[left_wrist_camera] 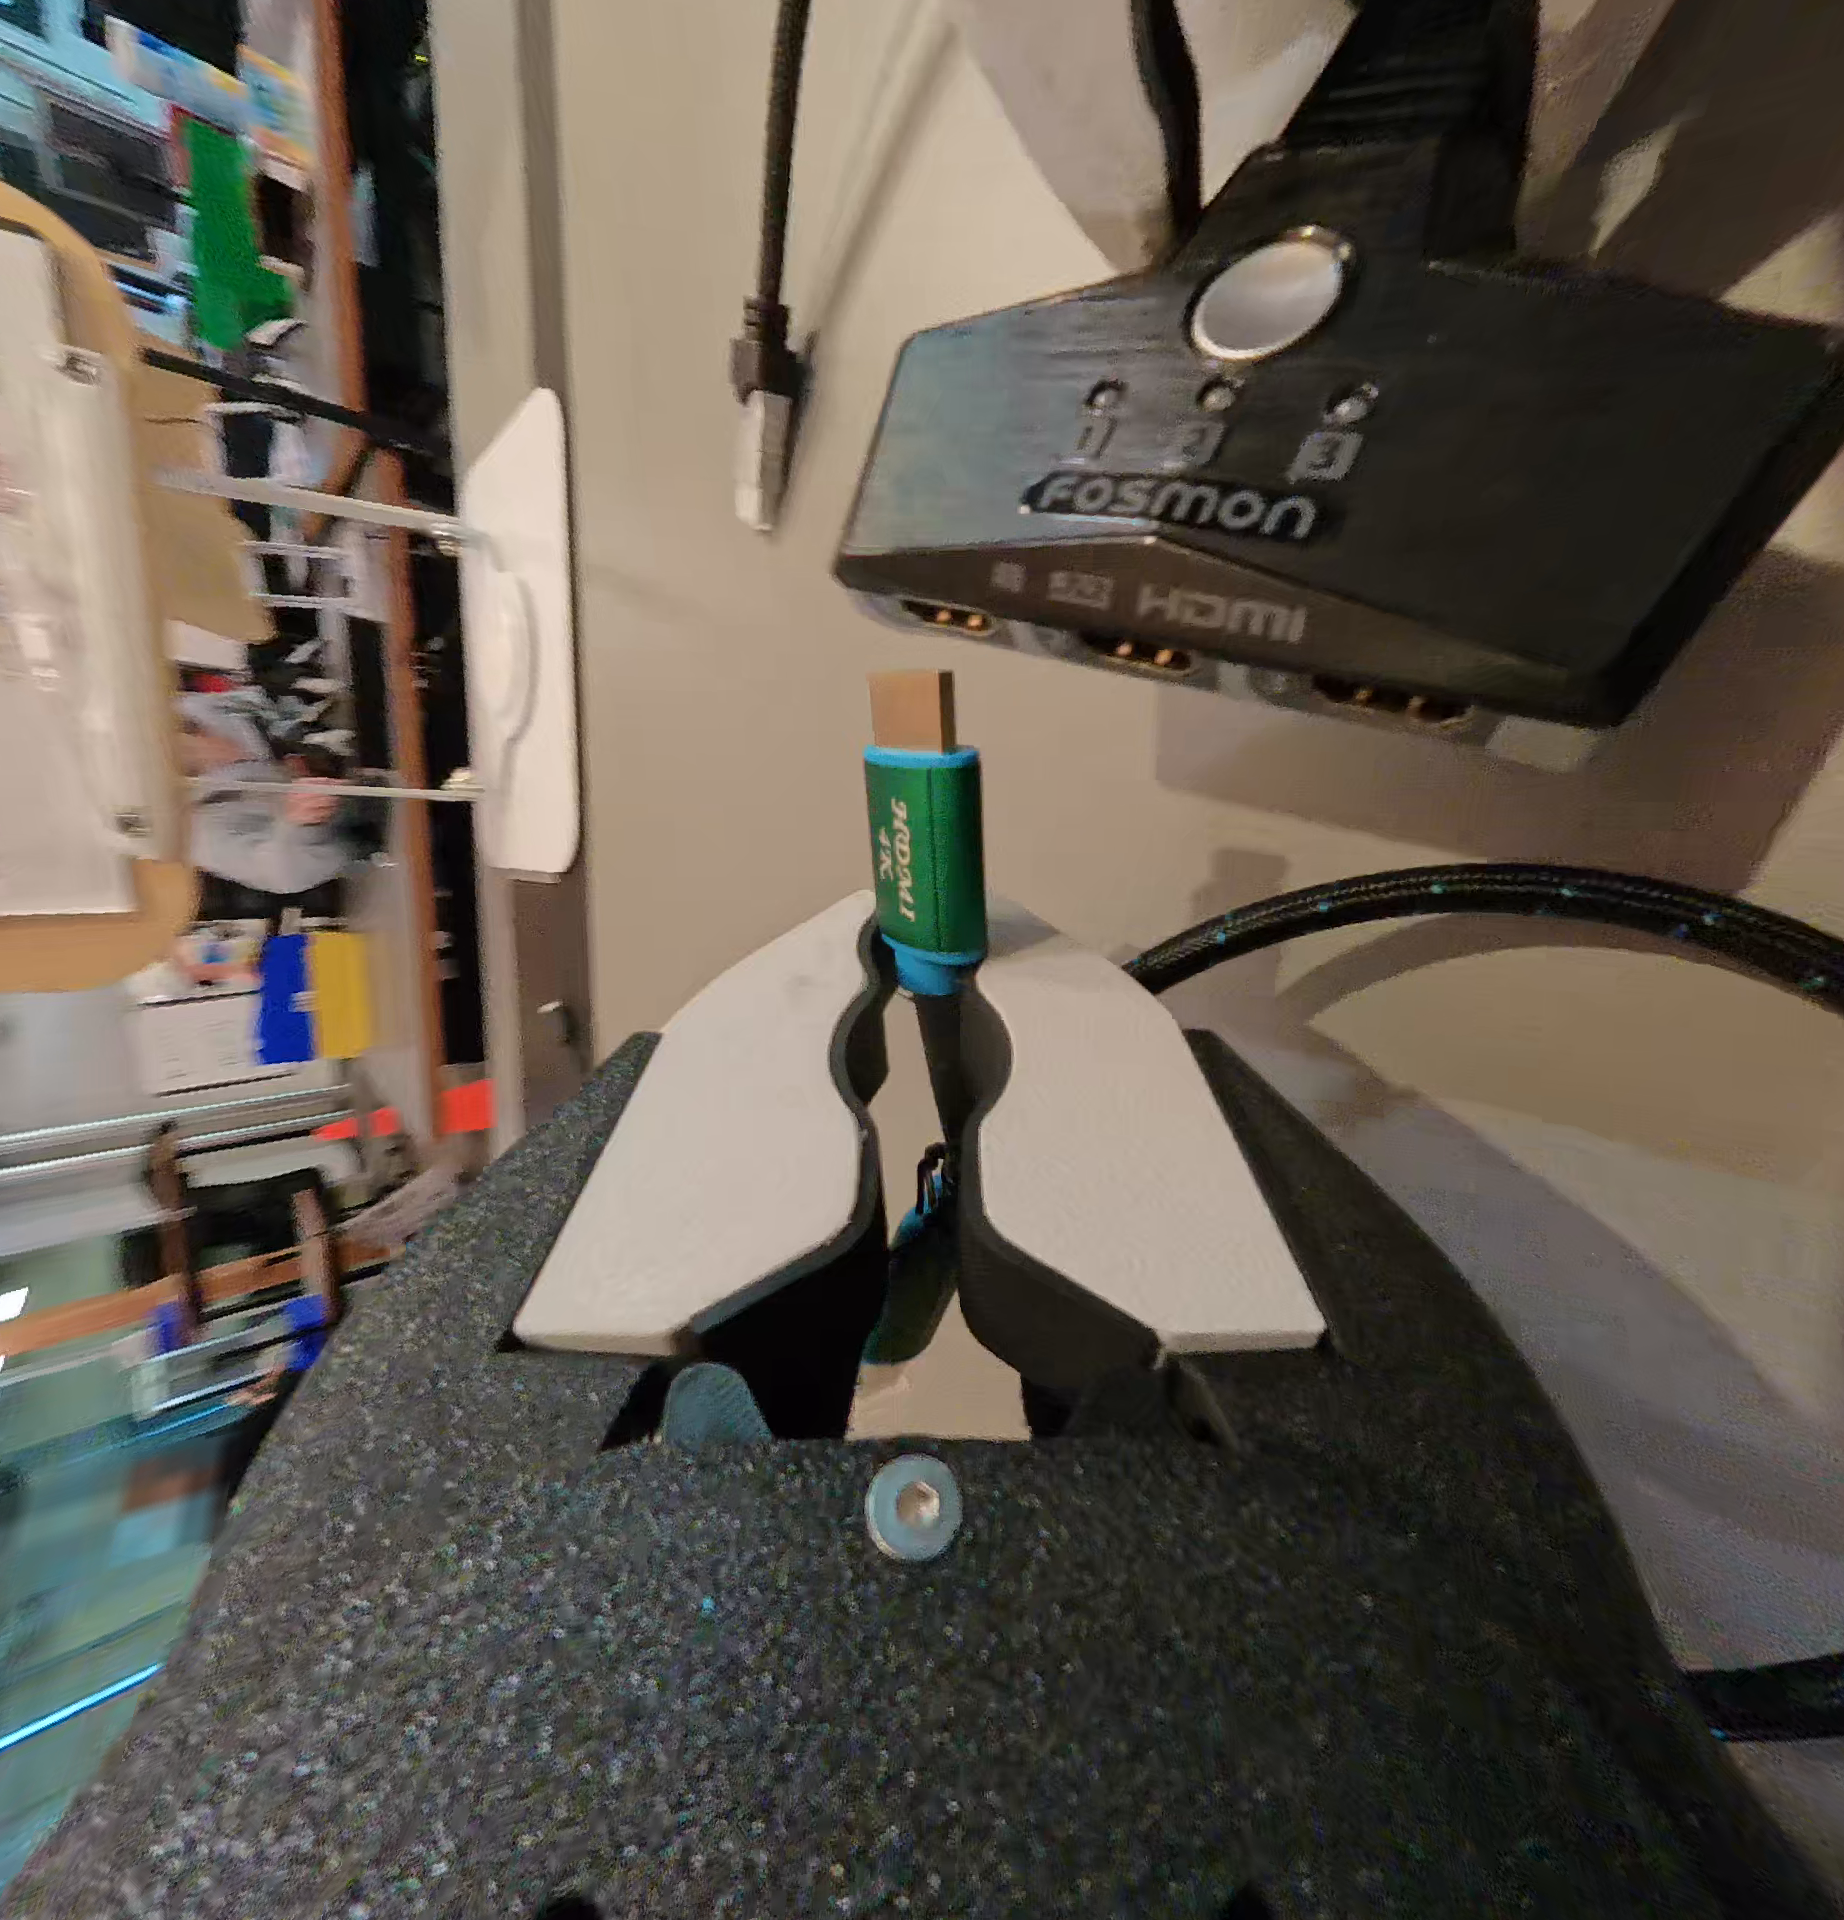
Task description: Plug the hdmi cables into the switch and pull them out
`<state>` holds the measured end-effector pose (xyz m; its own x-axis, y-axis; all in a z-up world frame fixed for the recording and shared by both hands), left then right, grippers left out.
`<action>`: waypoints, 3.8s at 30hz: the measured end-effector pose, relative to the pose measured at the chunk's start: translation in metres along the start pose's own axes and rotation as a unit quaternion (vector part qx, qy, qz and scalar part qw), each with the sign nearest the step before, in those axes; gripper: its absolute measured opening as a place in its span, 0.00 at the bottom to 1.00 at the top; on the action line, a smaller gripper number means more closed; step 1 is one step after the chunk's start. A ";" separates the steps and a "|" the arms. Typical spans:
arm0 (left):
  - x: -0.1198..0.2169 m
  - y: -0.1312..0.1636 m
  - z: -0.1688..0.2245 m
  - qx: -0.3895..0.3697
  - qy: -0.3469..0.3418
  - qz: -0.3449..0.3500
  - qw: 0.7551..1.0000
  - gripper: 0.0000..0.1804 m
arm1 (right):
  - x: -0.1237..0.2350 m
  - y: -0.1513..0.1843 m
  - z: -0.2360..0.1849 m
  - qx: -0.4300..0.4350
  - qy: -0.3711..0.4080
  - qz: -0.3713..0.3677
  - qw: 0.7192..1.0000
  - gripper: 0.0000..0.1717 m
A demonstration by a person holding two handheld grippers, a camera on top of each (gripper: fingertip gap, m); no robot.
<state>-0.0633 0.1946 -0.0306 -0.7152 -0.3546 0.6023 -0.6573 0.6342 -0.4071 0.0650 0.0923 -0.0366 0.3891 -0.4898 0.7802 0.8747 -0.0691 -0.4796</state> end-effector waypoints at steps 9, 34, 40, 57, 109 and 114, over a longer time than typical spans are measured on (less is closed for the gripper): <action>-0.007 -0.009 0.013 -0.094 -0.036 -0.051 0.994 0.04 | 0.000 -0.001 -0.006 0.000 -0.014 -0.037 0.999 0.19; -0.025 -0.019 0.018 -0.244 -0.202 -0.170 0.933 0.03 | -0.004 -0.003 -0.004 -0.073 -0.058 -0.070 0.993 0.19; -0.022 -0.021 0.019 -0.259 -0.221 -0.171 0.924 0.03 | -0.003 -0.001 -0.003 -0.087 -0.064 -0.056 0.993 0.18; -0.022 -0.022 0.017 -0.300 -0.245 -0.107 0.916 0.02 | 0.000 0.000 -0.007 -0.063 -0.065 -0.030 0.995 0.19; -0.049 -0.006 0.018 -0.164 -0.151 -0.077 0.972 0.02 | -0.007 0.002 0.002 -0.088 -0.049 -0.024 0.995 0.21; -0.044 -0.004 0.013 -0.129 -0.153 -0.032 0.979 0.15 | -0.005 0.002 0.003 -0.086 -0.062 -0.023 0.994 0.21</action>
<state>-0.0327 0.1986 -0.0642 -0.7375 -0.5642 0.3710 -0.6501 0.7419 -0.1641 0.0652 0.0972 -0.0401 0.3922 -0.3717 0.8414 0.8341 -0.2419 -0.4956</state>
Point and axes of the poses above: each gripper's, where its closed fingertips meet, x back along the fingers, y out of its underside, z = x × y across the jaws, the point moved 8 cm from there along x, back along the fingers, and after that the axes turned 8 degrees about x, right-handed, at the moved point
